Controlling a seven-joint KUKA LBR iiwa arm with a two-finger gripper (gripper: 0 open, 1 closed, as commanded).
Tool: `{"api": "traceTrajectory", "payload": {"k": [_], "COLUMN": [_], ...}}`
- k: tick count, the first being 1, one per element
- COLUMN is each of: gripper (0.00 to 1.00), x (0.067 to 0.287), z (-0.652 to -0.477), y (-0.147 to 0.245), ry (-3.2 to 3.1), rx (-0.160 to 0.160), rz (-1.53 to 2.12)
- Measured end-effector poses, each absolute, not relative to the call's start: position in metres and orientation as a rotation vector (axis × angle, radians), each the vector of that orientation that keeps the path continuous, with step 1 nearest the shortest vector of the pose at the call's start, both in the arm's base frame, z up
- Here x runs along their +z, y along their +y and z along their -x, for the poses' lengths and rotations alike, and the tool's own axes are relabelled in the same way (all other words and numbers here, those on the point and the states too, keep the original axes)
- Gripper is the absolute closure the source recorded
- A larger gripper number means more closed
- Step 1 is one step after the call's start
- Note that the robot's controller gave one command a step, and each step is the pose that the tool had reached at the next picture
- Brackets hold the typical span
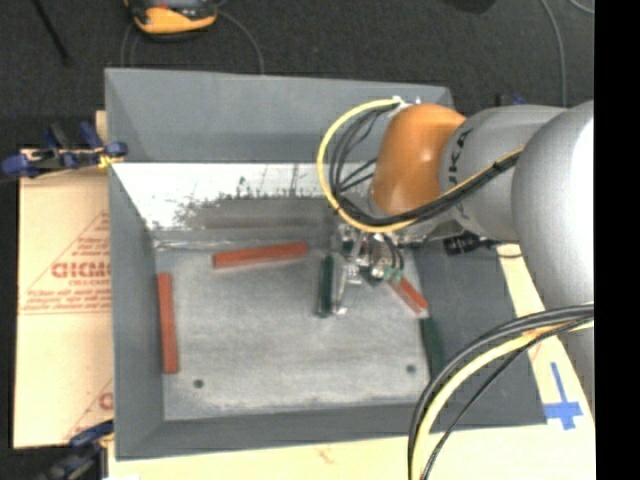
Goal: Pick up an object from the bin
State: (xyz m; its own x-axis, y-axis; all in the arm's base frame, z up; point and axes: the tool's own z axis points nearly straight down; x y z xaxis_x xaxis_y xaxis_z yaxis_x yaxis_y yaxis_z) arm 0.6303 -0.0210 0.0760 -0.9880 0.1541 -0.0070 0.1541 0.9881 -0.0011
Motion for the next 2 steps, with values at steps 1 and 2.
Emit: {"api": "traceTrajectory", "payload": {"k": [1, 2], "gripper": [0.00, 0.00], "x": [0.076, 0.079], "z": [-0.631, -0.642], "y": [-0.020, -0.013], "ry": [3.126, 3.134], "rx": [-0.003, 0.002], "rz": [-0.242, -0.037]}}
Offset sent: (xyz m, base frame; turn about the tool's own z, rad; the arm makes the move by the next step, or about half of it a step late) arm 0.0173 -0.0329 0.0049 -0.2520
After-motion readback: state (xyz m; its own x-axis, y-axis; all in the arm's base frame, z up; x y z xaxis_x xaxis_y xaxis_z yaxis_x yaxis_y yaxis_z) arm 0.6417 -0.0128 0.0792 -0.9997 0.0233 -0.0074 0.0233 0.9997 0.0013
